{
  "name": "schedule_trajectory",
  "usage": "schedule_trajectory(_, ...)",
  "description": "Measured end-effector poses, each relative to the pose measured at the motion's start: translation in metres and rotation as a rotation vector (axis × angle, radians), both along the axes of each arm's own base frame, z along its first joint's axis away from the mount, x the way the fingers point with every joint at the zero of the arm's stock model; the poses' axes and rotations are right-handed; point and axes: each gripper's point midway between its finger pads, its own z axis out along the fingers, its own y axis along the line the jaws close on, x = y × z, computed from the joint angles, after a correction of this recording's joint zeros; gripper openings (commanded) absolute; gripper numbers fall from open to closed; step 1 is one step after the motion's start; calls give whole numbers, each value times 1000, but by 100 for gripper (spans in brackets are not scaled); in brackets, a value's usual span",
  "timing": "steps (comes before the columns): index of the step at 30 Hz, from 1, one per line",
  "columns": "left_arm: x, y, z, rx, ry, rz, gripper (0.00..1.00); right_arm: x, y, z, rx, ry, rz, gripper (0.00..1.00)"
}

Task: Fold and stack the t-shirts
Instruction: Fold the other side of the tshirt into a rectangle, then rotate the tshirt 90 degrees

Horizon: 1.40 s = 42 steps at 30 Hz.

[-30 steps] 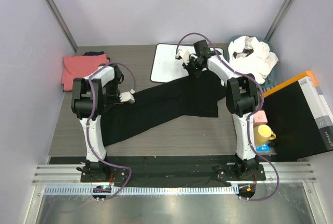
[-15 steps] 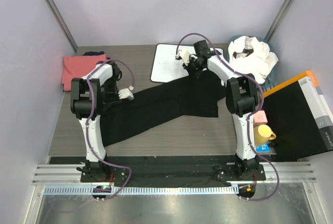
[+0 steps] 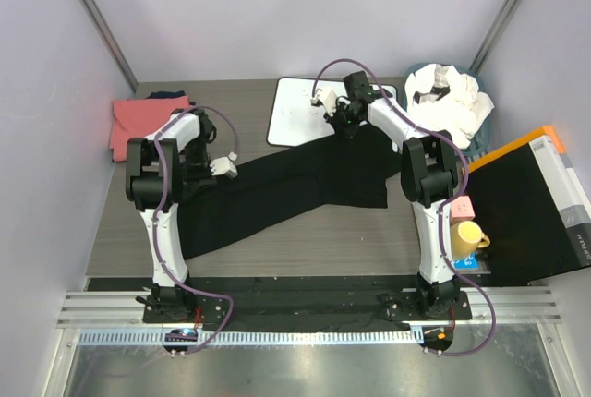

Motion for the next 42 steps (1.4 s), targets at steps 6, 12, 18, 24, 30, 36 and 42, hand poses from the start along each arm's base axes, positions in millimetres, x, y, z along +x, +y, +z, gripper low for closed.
schedule_trajectory(6, 0, 0, 0, -3, 1, 1, 51, -1, 0, 0, -1, 2, 1, 1)
schedule_trajectory(12, -2, 2, -2, -1, 22, 10, 49, -1, 0, 0, -1, 2, 1, 1)
schedule_trajectory(18, 3, 3, -8, 5, 33, 26, 0, -1, 1, 0, 0, 2, 2, 1)
schedule_trajectory(24, 6, 4, -7, 5, 35, 49, 0, -1, 2, 1, 0, 0, 4, 1)
schedule_trajectory(30, 14, 4, -4, 2, 4, 49, 0, -1, 4, 0, 0, 2, 5, 1)
schedule_trajectory(36, 37, 3, 16, -7, -97, 51, 0, -3, 5, -5, 0, 14, 1, 1)
schedule_trajectory(42, 45, 2, 30, -12, -155, 47, 0, -3, 6, -5, 0, 15, 3, 1)
